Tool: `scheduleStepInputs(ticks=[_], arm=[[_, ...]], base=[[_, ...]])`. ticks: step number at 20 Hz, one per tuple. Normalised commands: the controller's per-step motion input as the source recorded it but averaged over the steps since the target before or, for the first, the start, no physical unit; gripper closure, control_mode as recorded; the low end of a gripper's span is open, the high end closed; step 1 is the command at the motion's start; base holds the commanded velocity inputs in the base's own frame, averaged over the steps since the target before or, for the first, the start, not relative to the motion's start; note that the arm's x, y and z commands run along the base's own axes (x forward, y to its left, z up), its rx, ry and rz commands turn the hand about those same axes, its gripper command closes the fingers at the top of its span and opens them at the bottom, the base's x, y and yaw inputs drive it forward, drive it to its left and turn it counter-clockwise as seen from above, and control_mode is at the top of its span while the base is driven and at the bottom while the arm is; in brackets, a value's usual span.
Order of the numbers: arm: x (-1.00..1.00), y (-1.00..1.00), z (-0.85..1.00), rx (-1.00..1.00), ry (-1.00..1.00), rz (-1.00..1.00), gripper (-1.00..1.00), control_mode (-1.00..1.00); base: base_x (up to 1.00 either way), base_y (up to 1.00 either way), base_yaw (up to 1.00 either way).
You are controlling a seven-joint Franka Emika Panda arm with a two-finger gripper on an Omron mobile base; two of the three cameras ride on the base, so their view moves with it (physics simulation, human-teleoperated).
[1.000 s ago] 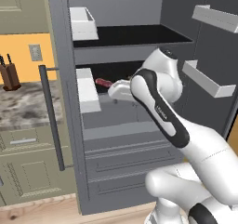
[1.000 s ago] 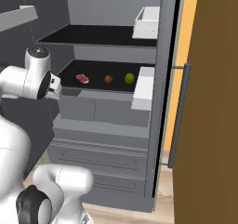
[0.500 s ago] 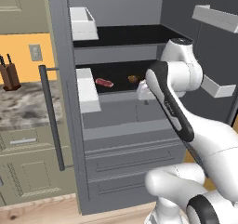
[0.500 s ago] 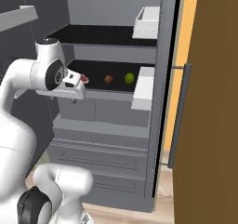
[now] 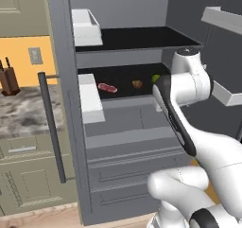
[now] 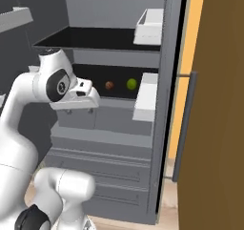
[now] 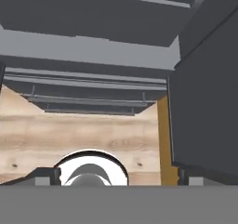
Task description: Open the fridge, remove the pear, lime, and steak, and place them on any counter.
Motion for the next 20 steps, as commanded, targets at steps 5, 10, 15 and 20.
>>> scheduleStepInputs(ticks=[5,10,15,20], arm=[[0.00,0.00,0.00,0.00,0.00,0.00,-1.00,1.00],[0.00,0.01,0.00,0.01,-0.01,0.02,-1.00,-1.00],[0.00,0.35,-0.06,0.11,-0.10,0.38,-1.00,-1.00],[0.33,0.84,-0.15,0.14,-0.03,0.39,-1.00,-1.00]], base=[[1.00,0.25,0.00],[0.58,0.17,0.03],[0.00,0.00,0.00],[0.00,0.00,0.00]])
